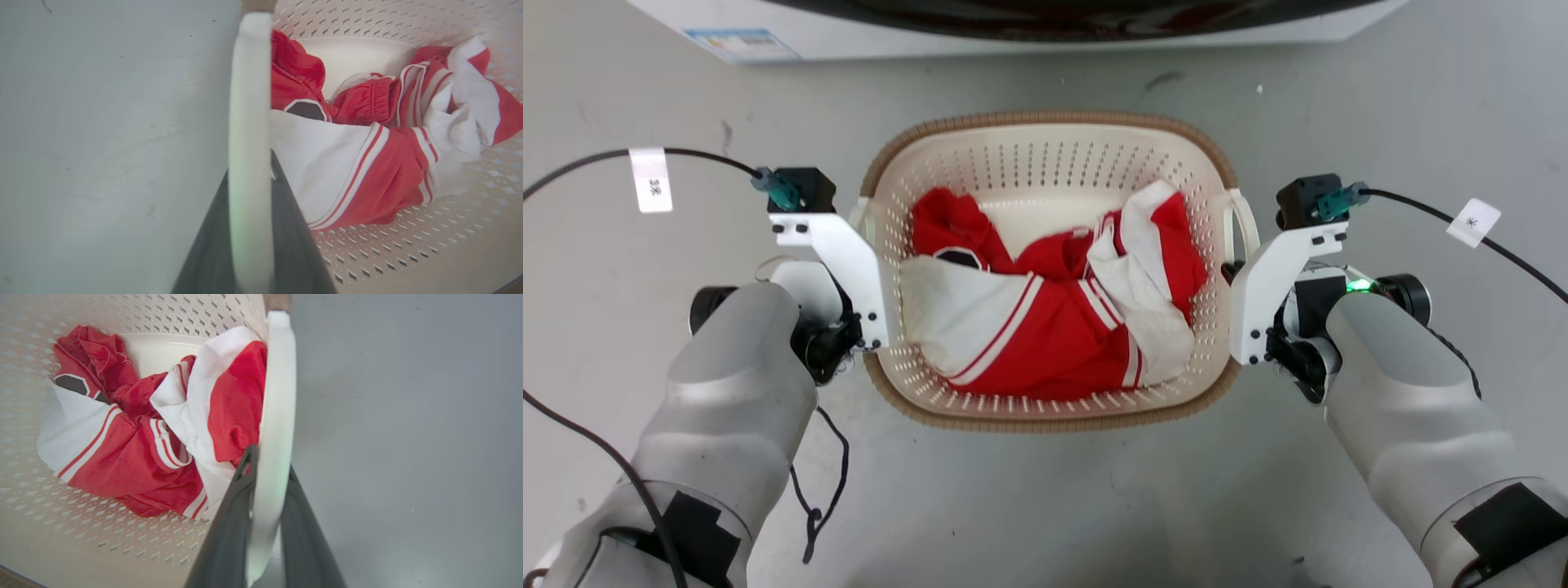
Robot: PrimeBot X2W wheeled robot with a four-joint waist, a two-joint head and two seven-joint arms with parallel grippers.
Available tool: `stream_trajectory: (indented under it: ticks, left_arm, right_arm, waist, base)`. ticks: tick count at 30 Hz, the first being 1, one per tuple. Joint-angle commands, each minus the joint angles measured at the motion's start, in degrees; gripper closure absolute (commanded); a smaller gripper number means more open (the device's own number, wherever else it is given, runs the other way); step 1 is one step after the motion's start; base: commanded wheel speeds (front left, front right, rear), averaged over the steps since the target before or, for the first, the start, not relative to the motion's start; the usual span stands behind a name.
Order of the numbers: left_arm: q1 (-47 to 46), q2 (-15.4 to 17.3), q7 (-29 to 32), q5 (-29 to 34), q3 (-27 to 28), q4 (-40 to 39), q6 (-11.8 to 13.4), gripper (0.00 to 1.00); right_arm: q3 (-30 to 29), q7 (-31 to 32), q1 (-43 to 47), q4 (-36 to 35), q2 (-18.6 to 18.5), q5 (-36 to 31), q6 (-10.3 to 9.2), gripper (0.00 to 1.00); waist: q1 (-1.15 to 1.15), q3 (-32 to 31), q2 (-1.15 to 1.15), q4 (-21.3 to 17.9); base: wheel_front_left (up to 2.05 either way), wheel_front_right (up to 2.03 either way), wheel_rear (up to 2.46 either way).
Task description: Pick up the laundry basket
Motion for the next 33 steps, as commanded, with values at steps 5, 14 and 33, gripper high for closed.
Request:
stream_trajectory:
  ticks: [5, 14, 33]
  left_arm:
    - [2.38, -1.55, 3.43, -3.44, -1.41, -0.08, -0.30, 1.00]
    - [5.80, -2.02, 6.07, -7.29, -2.92, 0.56, -0.30, 1.00]
    - [11.24, -3.37, 10.93, -12.57, -5.42, 1.55, -0.37, 1.00]
  right_arm:
    - [2.40, 4.48, 2.31, -0.78, 0.18, 2.42, 0.66, 1.00]
    - [4.54, 10.14, 5.22, -0.93, -0.46, 5.94, 0.66, 1.00]
    - [6.14, 21.30, 8.28, 1.25, -0.76, 11.66, 0.66, 1.00]
  waist:
    - [0.00, -8.63, 0.00, 0.33]
    - [0.00, -18.77, 0.00, 0.48]
    - [0.00, -32.82, 0.00, 0.71]
  base:
    - [0.00, 0.00, 0.00]
    - [0.00, 0.00, 0.00]
    - [0.00, 0.00, 0.00]
